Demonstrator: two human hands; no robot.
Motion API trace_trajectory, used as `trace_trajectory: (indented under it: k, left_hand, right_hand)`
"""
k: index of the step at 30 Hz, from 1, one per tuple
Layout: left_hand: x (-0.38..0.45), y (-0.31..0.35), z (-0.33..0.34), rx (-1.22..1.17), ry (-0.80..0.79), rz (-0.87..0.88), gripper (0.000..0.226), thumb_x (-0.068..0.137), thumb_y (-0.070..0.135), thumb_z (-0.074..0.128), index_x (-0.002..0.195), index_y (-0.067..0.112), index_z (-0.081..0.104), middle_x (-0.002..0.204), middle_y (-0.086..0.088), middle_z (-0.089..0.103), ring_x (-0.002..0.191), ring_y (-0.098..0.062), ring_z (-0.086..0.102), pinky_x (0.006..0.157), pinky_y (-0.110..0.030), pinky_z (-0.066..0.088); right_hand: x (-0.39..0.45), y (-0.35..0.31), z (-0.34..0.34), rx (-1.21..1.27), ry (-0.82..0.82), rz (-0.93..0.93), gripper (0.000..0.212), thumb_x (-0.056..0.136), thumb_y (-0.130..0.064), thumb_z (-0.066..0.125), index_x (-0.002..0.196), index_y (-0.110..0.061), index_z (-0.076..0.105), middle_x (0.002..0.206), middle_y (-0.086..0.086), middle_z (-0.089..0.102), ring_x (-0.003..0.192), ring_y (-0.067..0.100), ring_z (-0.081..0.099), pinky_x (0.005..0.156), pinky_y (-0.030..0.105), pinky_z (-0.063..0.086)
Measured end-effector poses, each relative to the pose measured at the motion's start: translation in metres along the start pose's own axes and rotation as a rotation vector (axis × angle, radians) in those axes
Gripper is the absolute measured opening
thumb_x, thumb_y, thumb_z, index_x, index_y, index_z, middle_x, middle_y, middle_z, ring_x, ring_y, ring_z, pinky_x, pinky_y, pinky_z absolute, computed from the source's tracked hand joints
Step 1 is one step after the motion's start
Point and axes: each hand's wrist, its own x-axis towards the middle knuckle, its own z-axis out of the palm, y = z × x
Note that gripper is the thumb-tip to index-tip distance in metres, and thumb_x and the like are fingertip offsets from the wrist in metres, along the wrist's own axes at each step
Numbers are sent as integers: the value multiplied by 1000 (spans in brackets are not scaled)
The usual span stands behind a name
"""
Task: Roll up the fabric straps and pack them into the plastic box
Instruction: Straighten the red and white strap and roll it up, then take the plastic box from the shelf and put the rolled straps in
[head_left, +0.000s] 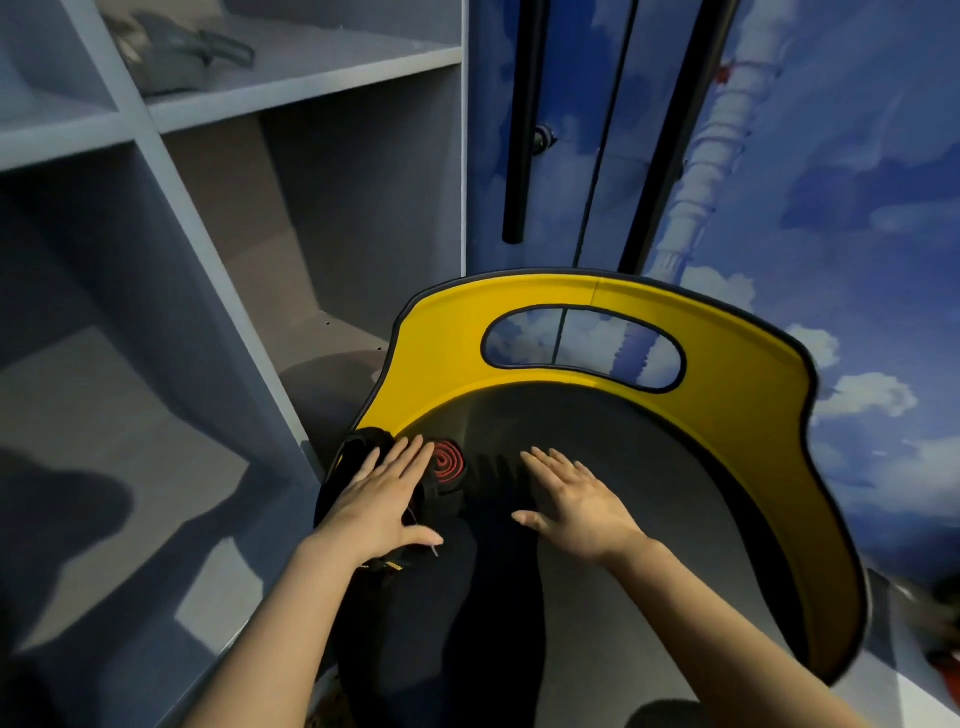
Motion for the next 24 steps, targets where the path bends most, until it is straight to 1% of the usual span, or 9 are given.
trace_trajectory:
  k: [2,4,5,6,9,11,14,20,24]
  left_hand:
    - [-7,5,-7,9,23,12,105,75,80,31,148,21,-15,156,4,-18,142,-9,-19,114,-30,-12]
    - [-12,10,-17,6,86,21,118,55,92,-3,149,22,-13,157,5,-18,140,-6,-20,113,-29,-11]
    - [-15,12,-23,11,117,17,123,48,93,-14,149,23,-12,156,6,-18,140,-5,-20,113,-29,-11]
    - [-18,14,-31,22,155,13,124,46,91,-20,149,24,-11,156,8,-18,141,-6,-19,113,-29,-10]
    - [-30,21,-61,46,276,23,112,54,83,-28,149,26,-9,155,11,-16,143,-7,-16,114,-30,-10]
    - [-41,27,-82,62,349,28,100,64,77,-24,149,27,-8,152,15,-18,143,-7,-15,115,-32,-9]
    - [-60,34,-107,72,417,-1,79,81,67,-1,149,28,-7,148,16,-20,144,-7,-14,116,-32,-7]
    - [-97,35,-151,115,508,-1,71,92,61,19,150,26,-5,157,9,-10,144,-6,-12,117,-30,-6]
    - [-124,29,-185,144,560,-28,73,92,63,21,150,27,-4,157,10,-10,143,-5,-13,119,-31,-5]
  right_hand:
    - [-9,-3,-11,-43,30,2,74,92,-60,36,151,-30,3,159,-7,3,146,11,-4,116,28,-4]
    - [-17,-10,-24,-75,66,2,73,92,-62,32,150,-31,2,159,-8,1,145,11,-7,115,28,-6]
    - [-20,-14,-31,-85,88,0,72,92,-62,31,150,-32,1,159,-9,0,145,10,-8,115,28,-7]
    - [-23,-18,-40,-94,111,-4,72,92,-63,30,150,-32,1,159,-9,-1,145,10,-8,115,28,-8]
    - [-32,-34,-67,-96,181,-20,71,92,-62,28,150,-33,-1,158,-10,-2,145,9,-9,115,28,-6]
    - [-36,-43,-86,-90,228,-24,70,92,-62,27,150,-34,-1,158,-11,-2,145,9,-8,116,29,-5]
    - [-44,-57,-113,-100,294,-32,71,91,-65,26,149,-35,-1,158,-12,-1,145,10,-8,116,31,-4]
    - [-62,-94,-159,-132,381,-111,72,90,-64,29,149,-34,0,158,-12,-2,145,8,-9,117,31,-3]
    - [-68,-128,-187,-142,429,-181,74,87,-66,23,150,-33,2,158,-12,1,145,7,-6,117,30,-2]
